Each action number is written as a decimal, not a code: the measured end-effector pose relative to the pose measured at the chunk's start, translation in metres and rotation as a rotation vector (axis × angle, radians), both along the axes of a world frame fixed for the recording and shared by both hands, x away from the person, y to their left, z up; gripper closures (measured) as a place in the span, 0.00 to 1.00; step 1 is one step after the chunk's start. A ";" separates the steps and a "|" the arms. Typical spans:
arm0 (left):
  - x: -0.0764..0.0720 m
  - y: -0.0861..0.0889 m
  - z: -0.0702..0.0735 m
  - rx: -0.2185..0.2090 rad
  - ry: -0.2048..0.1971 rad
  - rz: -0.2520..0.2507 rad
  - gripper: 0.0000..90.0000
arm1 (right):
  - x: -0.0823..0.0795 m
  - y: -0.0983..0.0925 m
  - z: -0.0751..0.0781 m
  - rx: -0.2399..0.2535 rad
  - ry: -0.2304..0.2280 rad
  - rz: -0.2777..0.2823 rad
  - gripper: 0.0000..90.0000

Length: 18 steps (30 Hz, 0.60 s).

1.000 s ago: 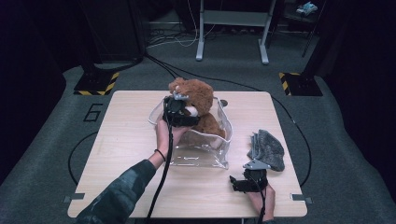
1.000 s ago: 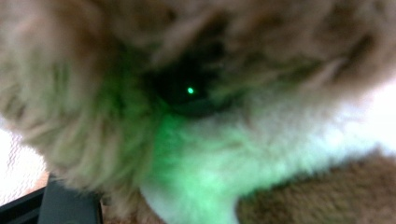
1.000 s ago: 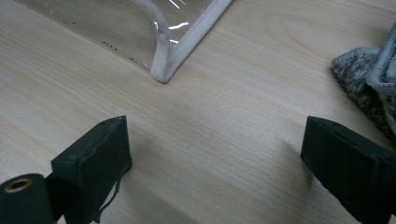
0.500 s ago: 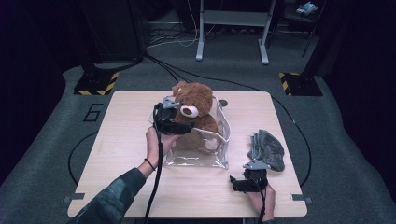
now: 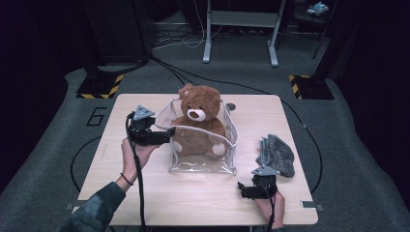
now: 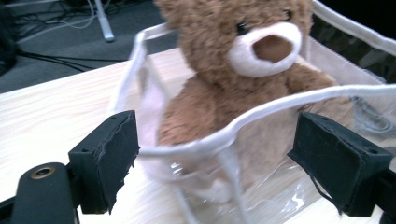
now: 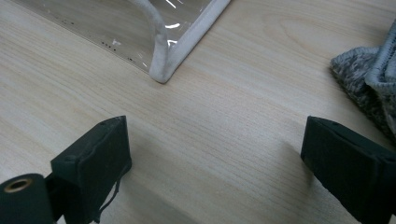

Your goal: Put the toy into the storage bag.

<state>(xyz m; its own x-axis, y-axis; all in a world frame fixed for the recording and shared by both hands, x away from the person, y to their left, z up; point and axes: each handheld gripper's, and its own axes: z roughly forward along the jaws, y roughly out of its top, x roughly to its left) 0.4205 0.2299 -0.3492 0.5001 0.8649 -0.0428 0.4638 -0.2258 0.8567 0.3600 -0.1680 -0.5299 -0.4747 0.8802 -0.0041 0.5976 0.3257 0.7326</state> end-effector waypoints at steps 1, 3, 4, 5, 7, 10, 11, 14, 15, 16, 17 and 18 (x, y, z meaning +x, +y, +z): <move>-0.002 0.004 -0.001 0.006 0.000 0.002 0.15 | 0.000 0.000 0.000 0.000 0.000 0.000 0.08; -0.006 0.014 -0.004 0.017 -0.002 0.013 0.15 | 0.000 0.000 0.000 0.000 0.000 0.000 0.08; -0.008 0.018 -0.007 0.011 0.004 0.023 0.15 | 0.000 0.000 0.000 -0.001 -0.001 0.001 0.08; -0.010 0.024 -0.011 0.018 0.004 0.027 0.15 | 0.000 0.000 0.000 0.000 0.000 0.000 0.08; -0.015 0.035 -0.020 0.024 0.017 0.039 0.14 | 0.000 0.000 0.000 -0.001 -0.001 0.001 0.08; -0.021 0.048 -0.035 0.030 0.032 0.058 0.14 | 0.000 0.000 0.000 0.000 0.000 0.000 0.08; -0.023 0.053 -0.041 0.033 0.040 0.064 0.14 | 0.000 0.000 0.000 -0.002 -0.001 0.000 0.08; -0.028 0.066 -0.059 0.048 0.065 0.083 0.13 | 0.000 0.000 0.000 -0.002 -0.002 0.000 0.08; -0.029 0.069 -0.065 0.051 0.074 0.094 0.13 | 0.000 0.000 0.000 -0.004 -0.003 0.000 0.08; -0.031 0.073 -0.071 0.054 0.081 0.097 0.13 | 0.000 0.000 0.000 0.000 0.000 0.000 0.08; -0.033 0.077 -0.079 0.060 0.086 0.109 0.13 | 0.000 0.000 0.000 -0.001 -0.001 0.000 0.08; -0.034 0.081 -0.084 0.068 0.097 0.111 0.12 | 0.000 0.000 0.000 0.000 0.000 0.000 0.08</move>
<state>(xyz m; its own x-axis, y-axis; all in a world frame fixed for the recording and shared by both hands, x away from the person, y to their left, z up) 0.3866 0.3109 -0.4334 0.3979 0.9171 -0.0259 0.5689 -0.2245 0.7912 0.3600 -0.1681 -0.5299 -0.4746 0.8802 -0.0043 0.5974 0.3257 0.7328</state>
